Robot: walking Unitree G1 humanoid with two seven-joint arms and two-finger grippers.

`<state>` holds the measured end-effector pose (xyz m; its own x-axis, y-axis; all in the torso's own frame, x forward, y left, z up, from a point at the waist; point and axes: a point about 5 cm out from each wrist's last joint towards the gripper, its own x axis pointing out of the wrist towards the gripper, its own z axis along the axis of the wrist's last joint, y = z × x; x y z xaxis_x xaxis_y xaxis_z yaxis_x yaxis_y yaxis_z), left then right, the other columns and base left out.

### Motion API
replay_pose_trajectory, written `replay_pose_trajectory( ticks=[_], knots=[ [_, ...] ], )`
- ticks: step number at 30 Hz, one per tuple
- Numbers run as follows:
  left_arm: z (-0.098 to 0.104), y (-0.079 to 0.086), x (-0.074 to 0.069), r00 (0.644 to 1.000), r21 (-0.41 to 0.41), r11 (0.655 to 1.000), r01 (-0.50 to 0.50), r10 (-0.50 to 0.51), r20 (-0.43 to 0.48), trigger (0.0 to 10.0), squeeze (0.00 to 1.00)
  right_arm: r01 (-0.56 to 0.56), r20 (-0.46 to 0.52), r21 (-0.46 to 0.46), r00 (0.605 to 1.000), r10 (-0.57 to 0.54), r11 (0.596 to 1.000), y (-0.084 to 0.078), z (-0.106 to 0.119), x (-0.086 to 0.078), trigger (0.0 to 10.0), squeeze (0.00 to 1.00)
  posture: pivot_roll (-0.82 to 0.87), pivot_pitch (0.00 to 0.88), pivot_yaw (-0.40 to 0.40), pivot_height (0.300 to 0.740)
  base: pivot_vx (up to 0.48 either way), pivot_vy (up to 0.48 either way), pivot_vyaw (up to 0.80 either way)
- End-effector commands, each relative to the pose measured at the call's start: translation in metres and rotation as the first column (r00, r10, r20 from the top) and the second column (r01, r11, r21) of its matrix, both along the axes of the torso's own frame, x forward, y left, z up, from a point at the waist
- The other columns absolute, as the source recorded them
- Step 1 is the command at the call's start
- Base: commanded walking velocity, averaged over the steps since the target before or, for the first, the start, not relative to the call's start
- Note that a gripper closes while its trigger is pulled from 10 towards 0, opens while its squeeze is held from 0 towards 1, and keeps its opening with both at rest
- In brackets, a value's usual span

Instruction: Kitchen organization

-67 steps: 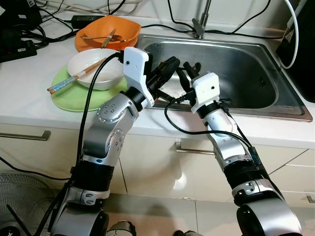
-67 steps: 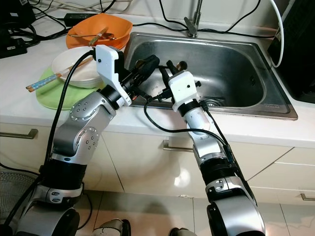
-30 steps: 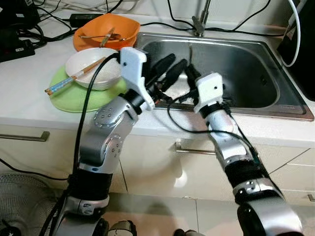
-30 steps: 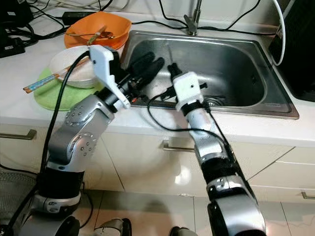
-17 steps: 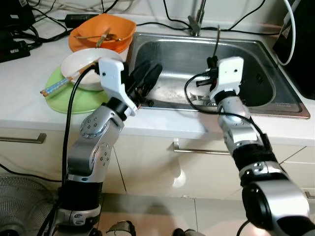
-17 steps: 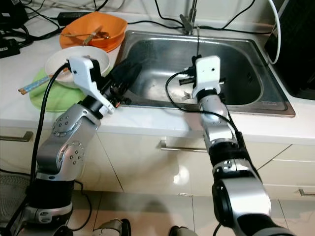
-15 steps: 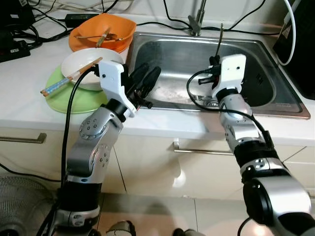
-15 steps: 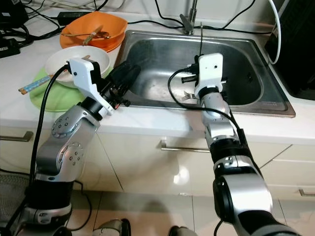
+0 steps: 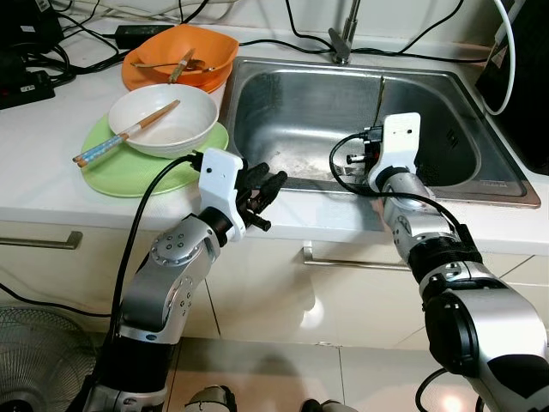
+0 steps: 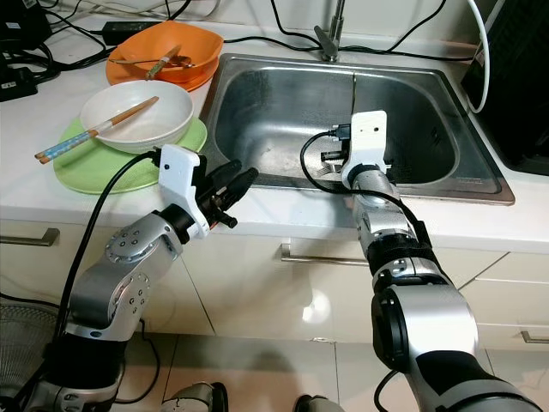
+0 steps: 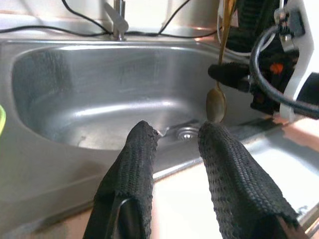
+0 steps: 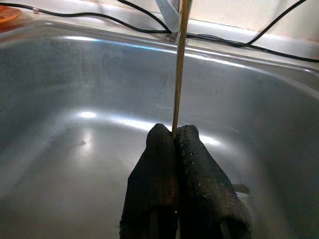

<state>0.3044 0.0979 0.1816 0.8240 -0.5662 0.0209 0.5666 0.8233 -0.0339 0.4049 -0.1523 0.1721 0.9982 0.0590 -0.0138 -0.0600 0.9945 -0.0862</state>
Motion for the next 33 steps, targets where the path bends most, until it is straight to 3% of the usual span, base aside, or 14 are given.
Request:
replay_pose_trajectory(
  ticks=[1,10,21,22,23,29,30,32,33],
  knots=[
    [0.000,-0.004,-0.003,1.000,0.021,1.000,0.017,-0.017,-0.005,10.0,0.00,0.005,-0.021,0.021,1.000,-0.005,1.000,0.000,0.003,0.002,10.0,0.00,0.16,0.072,-0.053,0.740,0.000,0.000,0.00],
    [-0.002,-0.008,-0.004,0.999,0.031,0.999,0.026,-0.025,-0.021,10.0,0.00,0.006,-0.131,0.008,0.991,-0.005,1.000,0.003,-0.010,0.001,10.0,0.00,0.16,0.064,-0.052,0.740,0.000,0.000,0.00],
    [-0.004,-0.009,-0.005,0.999,0.034,0.999,0.026,-0.025,-0.035,10.0,0.00,-0.002,-0.170,0.006,0.985,0.003,1.000,0.006,-0.009,0.003,10.0,0.00,0.17,0.061,-0.056,0.740,0.000,0.000,0.00],
    [-0.004,-0.008,-0.005,0.999,0.034,0.999,0.025,-0.024,-0.036,10.0,0.00,-0.003,-0.171,0.006,0.985,0.004,1.000,0.006,-0.009,0.003,10.0,0.31,0.17,0.061,-0.056,0.740,0.000,0.000,0.00],
    [-0.004,-0.008,-0.005,0.999,0.035,0.999,0.024,-0.023,-0.038,10.0,0.00,-0.006,-0.174,0.005,0.985,0.007,1.000,0.007,-0.009,0.003,10.0,1.00,0.17,0.061,-0.057,0.740,0.000,0.000,0.00],
    [-0.005,-0.007,-0.005,0.999,0.036,0.999,0.023,-0.021,-0.042,10.0,0.00,-0.010,-0.174,0.007,0.985,0.011,1.000,0.007,-0.008,0.003,10.0,1.00,0.17,0.063,-0.057,0.740,0.000,0.000,0.00],
    [-0.005,-0.008,-0.005,0.999,0.037,0.999,0.023,-0.022,-0.043,10.0,0.00,-0.012,-0.167,0.003,0.986,0.013,1.000,0.008,-0.007,0.003,10.0,0.67,0.17,0.063,-0.057,0.740,0.000,0.000,0.00],
    [-0.004,-0.008,-0.005,0.999,0.037,0.999,0.023,-0.022,-0.044,10.0,0.00,-0.014,-0.162,0.001,0.987,0.014,1.000,0.008,-0.006,0.004,10.0,0.67,0.17,0.065,-0.057,0.740,0.000,0.000,0.00],
    [-0.005,-0.008,-0.005,0.999,0.037,0.999,0.025,-0.023,-0.045,10.0,0.00,-0.016,-0.159,-0.006,0.987,0.015,1.000,0.008,-0.006,0.004,10.0,0.00,0.17,0.066,-0.057,0.740,0.000,0.000,0.00]
  ],
)
